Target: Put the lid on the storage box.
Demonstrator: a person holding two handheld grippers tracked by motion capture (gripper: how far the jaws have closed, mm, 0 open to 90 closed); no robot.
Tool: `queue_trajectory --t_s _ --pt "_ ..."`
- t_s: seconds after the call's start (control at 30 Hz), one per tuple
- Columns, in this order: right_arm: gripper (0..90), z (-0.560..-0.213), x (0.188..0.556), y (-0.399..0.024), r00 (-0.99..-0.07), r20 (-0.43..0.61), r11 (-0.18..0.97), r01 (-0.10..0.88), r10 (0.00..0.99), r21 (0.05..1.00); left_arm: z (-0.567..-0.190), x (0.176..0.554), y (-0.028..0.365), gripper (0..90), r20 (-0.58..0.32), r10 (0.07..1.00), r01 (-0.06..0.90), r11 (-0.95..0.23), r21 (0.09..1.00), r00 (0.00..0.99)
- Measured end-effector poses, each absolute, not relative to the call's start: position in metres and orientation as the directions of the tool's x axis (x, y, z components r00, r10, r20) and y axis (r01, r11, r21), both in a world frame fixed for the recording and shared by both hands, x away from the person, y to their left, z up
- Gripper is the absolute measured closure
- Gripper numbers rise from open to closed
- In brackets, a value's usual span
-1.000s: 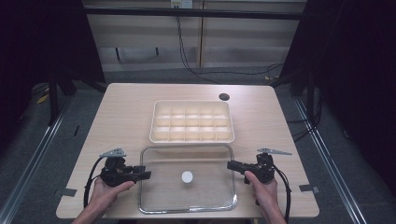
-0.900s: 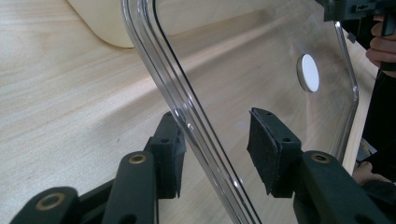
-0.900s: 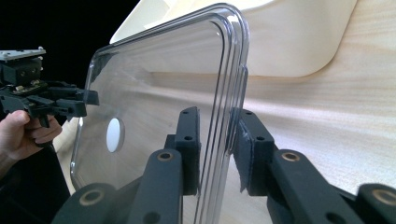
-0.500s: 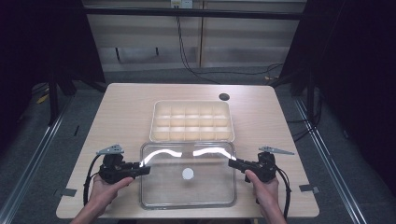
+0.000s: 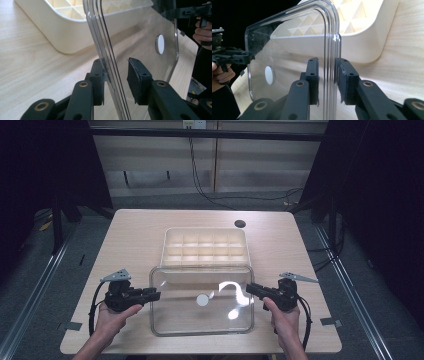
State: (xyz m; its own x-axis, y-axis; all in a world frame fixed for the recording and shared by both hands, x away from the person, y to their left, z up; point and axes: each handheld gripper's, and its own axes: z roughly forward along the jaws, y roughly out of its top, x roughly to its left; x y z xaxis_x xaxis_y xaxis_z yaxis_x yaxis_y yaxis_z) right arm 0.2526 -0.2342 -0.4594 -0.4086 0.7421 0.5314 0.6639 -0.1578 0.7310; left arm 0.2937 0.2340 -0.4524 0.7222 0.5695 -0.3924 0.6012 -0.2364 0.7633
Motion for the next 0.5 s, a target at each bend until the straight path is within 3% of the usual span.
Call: queue_trajectory --t_s 0.5 --pt "73.7 -0.451 0.261 -0.234 -0.403 0.532 -0.178 0.649 0.744 0.74 -0.44 0.303 0.232 70.9 -0.377 0.593 0.591 -0.214 0.778 0.711"
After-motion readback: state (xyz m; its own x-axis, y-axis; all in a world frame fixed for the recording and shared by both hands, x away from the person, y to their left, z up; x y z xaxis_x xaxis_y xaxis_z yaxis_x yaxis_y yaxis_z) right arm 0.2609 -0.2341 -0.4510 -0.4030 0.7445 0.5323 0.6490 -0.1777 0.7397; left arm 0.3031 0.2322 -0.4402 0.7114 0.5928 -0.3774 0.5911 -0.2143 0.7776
